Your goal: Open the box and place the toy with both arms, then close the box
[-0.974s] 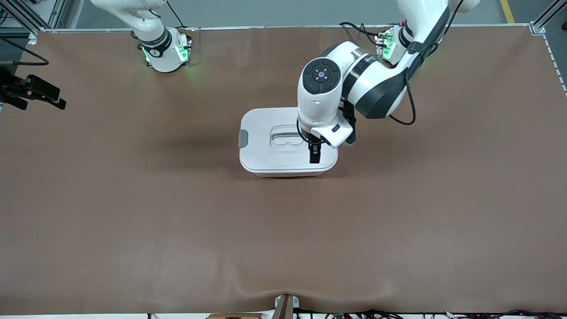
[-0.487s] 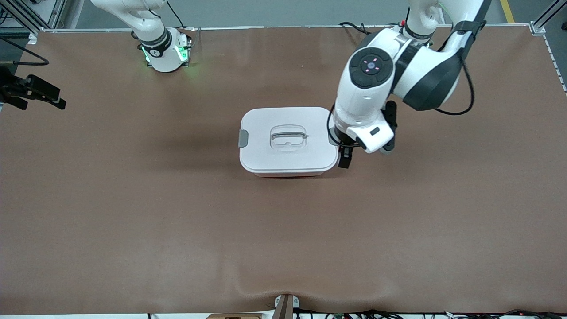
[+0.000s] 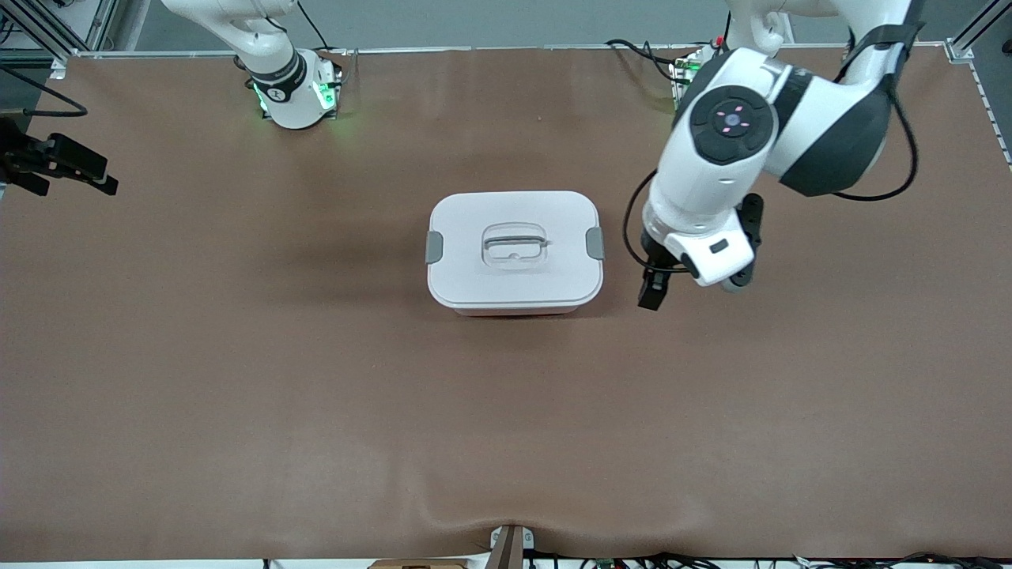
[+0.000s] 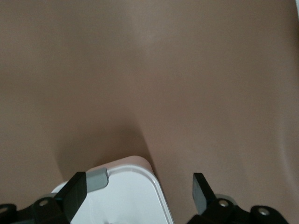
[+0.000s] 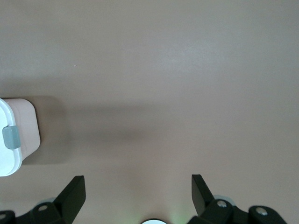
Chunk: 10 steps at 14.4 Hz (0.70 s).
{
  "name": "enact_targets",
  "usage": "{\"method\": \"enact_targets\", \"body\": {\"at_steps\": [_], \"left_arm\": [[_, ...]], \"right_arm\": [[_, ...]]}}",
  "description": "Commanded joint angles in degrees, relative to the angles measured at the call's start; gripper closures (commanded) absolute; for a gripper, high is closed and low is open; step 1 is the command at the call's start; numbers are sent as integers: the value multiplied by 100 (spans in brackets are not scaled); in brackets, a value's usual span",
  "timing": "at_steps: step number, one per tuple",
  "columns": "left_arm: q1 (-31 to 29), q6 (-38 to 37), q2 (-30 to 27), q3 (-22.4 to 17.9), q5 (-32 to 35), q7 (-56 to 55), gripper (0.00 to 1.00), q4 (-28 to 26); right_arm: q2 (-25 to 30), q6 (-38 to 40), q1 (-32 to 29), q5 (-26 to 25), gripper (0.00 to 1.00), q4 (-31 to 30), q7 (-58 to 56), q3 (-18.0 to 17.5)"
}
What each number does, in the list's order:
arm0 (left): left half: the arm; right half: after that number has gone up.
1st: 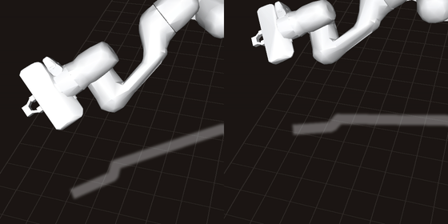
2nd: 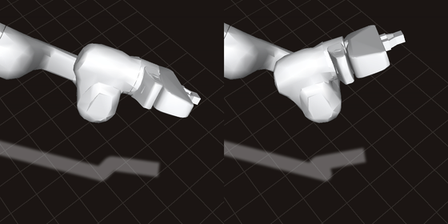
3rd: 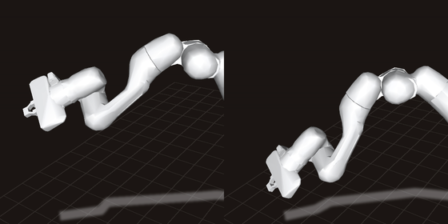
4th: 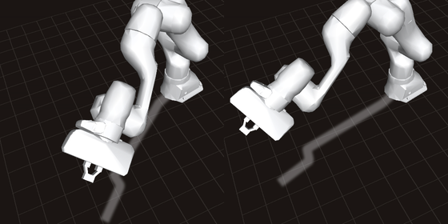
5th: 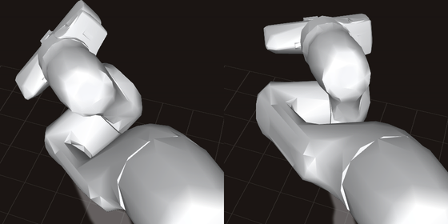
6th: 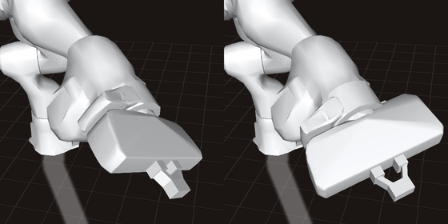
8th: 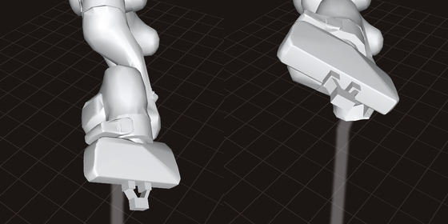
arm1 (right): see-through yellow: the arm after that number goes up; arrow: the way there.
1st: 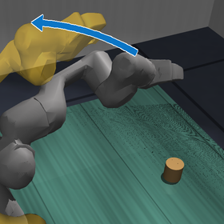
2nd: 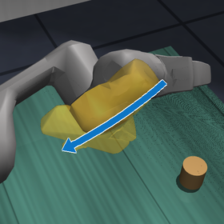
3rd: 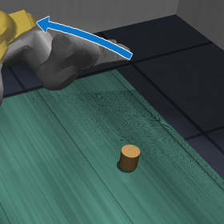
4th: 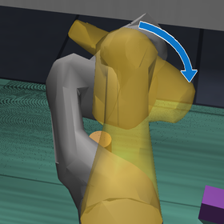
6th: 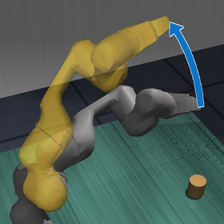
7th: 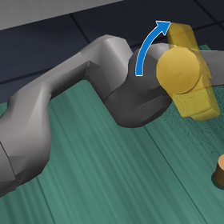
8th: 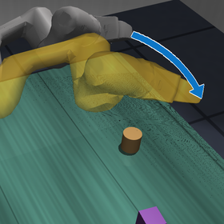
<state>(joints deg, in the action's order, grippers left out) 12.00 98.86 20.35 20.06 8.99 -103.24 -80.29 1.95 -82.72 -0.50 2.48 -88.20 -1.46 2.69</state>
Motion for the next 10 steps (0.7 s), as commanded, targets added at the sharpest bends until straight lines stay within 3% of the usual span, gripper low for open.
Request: {"method": "enact_targets", "body": {"at_steps": [1, 10], "left_arm": [[-312, -86, -207, 51, -179, 663, 0, -57], [-1226, -411, -400, 77, -196, 2929, 0, -65]], "right_arm": [[-2, 54, -20, 42, 0, 40, 32, -23], [-2, 63, -20, 42, 0, 31, 32, -23]]}}
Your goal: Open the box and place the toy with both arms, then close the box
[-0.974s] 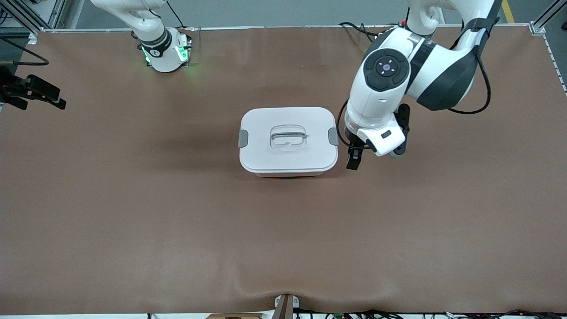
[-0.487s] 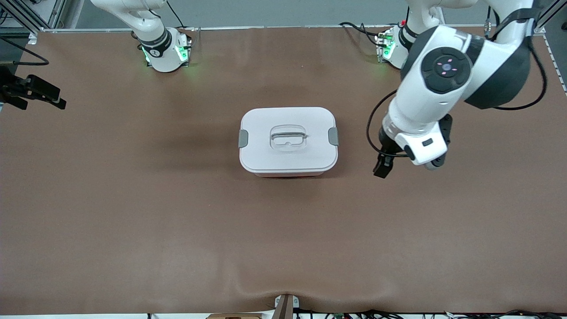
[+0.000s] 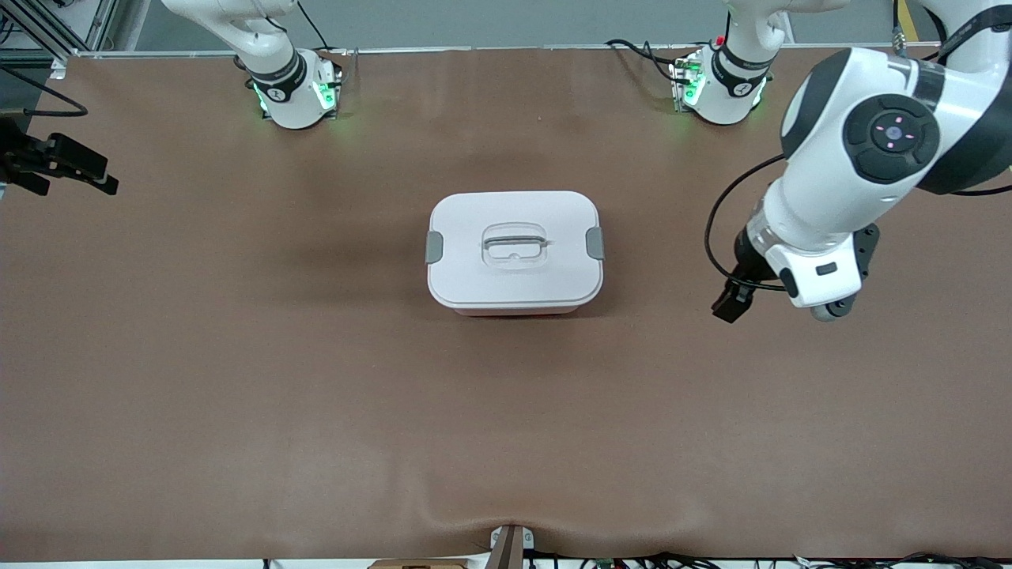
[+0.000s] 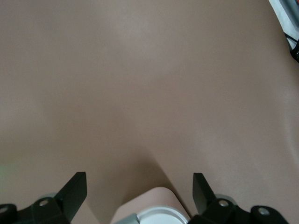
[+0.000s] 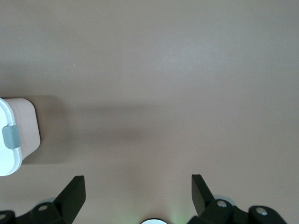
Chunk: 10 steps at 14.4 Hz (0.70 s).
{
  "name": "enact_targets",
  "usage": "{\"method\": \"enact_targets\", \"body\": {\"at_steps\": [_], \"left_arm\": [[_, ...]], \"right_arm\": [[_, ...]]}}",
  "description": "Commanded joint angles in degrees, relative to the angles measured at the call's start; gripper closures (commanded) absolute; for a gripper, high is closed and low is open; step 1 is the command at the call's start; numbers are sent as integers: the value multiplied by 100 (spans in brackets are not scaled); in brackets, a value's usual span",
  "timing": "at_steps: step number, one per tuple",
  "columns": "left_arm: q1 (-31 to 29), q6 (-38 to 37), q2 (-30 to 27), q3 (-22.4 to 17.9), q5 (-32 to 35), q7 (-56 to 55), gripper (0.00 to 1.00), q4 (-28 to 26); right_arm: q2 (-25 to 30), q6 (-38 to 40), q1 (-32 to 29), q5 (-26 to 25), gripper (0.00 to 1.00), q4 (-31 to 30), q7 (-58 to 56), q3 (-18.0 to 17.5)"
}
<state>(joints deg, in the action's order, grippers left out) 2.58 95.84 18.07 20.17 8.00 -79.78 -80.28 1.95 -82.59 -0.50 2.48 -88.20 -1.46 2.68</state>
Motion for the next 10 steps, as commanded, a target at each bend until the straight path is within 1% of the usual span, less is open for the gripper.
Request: {"method": "enact_targets", "body": {"at_steps": [1, 4, 6, 9, 10], "left_arm": [[-398, -153, -190, 66, -105, 951, 0, -67], [-539, -267, -278, -92, -97, 1901, 0, -67], [-793, -285, -348, -136, -114, 2630, 0, -84], [-611, -522, -550, -557, -114, 3379, 0, -76], [-523, -740, -637, -645, -105, 3607, 0, -76]], "right_arm": [[-1, 42, -38, 42, 0, 40, 32, -22], [-1, 42, -73, 42, 0, 49, 32, -22], [-1, 42, -82, 42, 0, 49, 32, -22], [-1, 42, -65, 42, 0, 49, 32, -22], [-1, 42, -82, 42, 0, 58, 32, -22]]}}
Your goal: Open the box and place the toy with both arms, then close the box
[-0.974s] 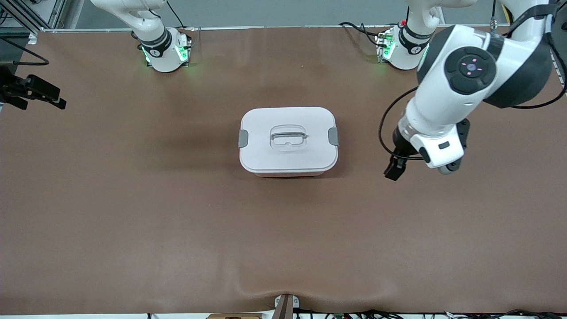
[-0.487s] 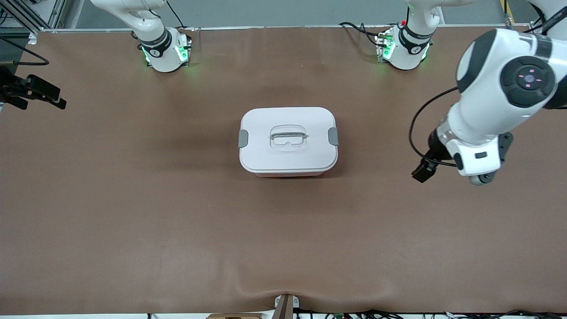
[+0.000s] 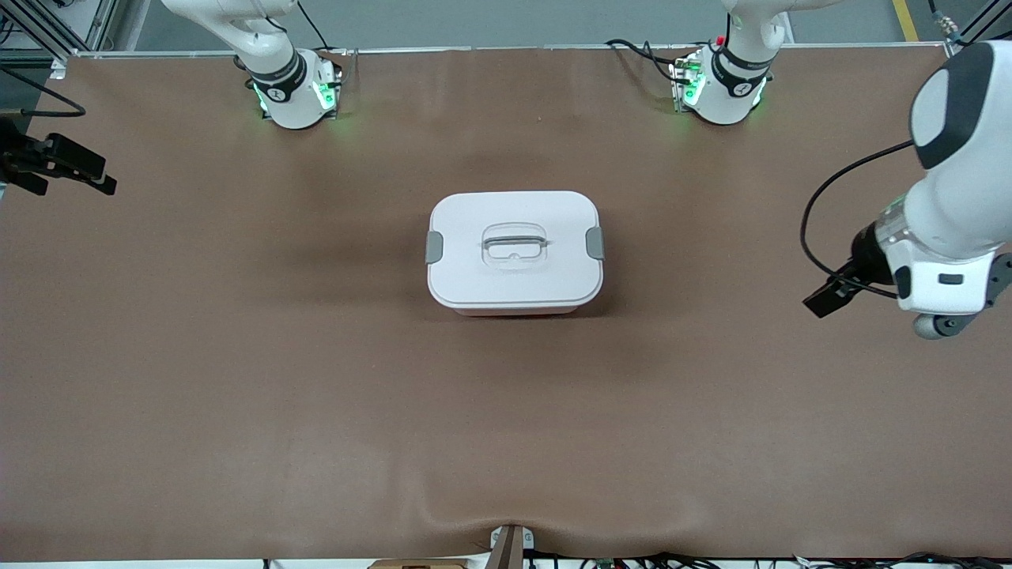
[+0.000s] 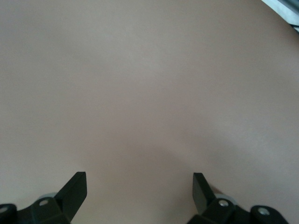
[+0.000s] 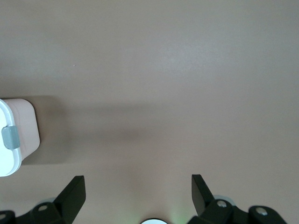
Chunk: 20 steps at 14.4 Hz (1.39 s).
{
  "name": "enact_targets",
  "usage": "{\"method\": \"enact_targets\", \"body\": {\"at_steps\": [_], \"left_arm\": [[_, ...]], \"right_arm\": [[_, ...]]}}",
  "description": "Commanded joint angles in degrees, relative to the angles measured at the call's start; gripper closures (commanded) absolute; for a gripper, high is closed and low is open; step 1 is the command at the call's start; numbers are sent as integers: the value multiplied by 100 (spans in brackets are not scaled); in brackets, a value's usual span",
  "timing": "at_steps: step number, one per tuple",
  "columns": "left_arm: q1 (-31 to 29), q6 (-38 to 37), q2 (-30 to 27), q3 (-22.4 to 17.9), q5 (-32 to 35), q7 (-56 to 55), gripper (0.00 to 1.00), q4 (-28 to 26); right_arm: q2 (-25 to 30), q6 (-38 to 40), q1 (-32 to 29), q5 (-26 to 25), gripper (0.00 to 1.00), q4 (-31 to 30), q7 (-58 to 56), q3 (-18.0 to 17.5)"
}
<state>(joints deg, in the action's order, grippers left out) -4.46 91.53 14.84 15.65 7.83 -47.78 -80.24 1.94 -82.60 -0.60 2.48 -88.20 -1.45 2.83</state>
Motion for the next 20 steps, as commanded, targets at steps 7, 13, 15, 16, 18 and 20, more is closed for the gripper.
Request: {"method": "enact_targets", "body": {"at_steps": [7, 13, 15, 16, 18, 20], "left_arm": [[595, -760, -938, -766, -97, 2139, 0, -114], [516, -1058, -1299, -1318, -729, 3661, 0, -211], [569, -1225, -1509, -1416, -739, 3810, 0, -316], [569, -1226, -1649, -1442, -739, 3820, 0, -482], [578, -1217, -1834, -1512, -774, 3950, 0, -763], [630, -1217, -1861, -1504, -880, 4013, 0, -782]], "right_arm": [[-1, 42, -72, 42, 0, 58, 31, -37], [-1, 51, -72, 42, 0, 58, 31, -37], [-1, 51, -72, 42, 0, 58, 31, -37], [-1, 51, -81, 42, 0, 58, 31, -37], [-1, 51, -72, 42, 0, 58, 31, -37], [-1, 51, -72, 42, 0, 58, 31, -37]]}}
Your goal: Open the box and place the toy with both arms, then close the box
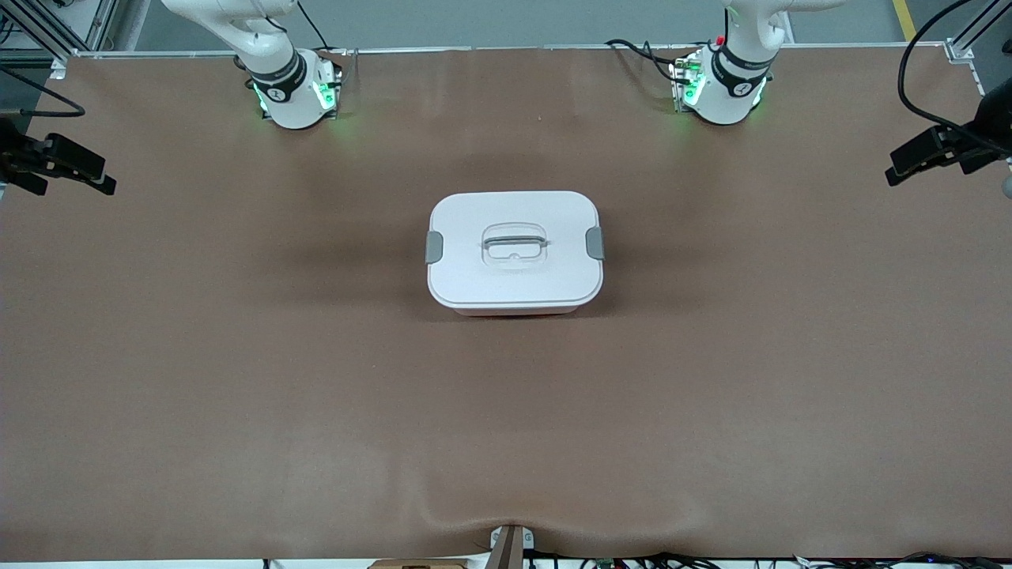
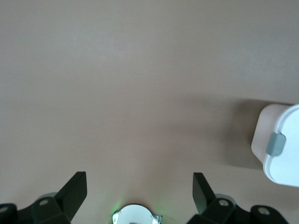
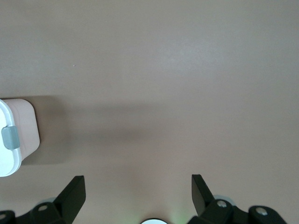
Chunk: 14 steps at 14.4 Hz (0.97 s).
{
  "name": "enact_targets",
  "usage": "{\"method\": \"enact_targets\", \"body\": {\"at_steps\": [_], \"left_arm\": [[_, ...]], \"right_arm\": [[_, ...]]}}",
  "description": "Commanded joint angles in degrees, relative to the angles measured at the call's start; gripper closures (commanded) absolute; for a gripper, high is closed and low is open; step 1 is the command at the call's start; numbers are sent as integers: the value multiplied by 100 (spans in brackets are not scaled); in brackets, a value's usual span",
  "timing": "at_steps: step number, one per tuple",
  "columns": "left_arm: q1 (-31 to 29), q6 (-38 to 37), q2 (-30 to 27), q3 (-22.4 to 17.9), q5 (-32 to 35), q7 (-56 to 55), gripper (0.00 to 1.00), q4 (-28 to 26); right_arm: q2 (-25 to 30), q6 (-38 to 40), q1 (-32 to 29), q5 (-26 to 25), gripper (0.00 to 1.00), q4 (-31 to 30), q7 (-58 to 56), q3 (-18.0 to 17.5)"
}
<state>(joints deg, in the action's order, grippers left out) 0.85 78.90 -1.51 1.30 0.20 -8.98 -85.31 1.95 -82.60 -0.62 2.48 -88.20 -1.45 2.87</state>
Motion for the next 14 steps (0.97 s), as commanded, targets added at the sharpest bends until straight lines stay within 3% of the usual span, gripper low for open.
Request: {"method": "enact_targets", "body": {"at_steps": [1, 14], "left_arm": [[152, 46, -226, -69, -142, 134, 0, -266], [100, 196, -68, -113, -134, 169, 0, -135]], "right_arm": [[-1, 60, -70, 42, 0, 57, 31, -41], [-1, 51, -70, 42, 0, 57, 31, -32]]}}
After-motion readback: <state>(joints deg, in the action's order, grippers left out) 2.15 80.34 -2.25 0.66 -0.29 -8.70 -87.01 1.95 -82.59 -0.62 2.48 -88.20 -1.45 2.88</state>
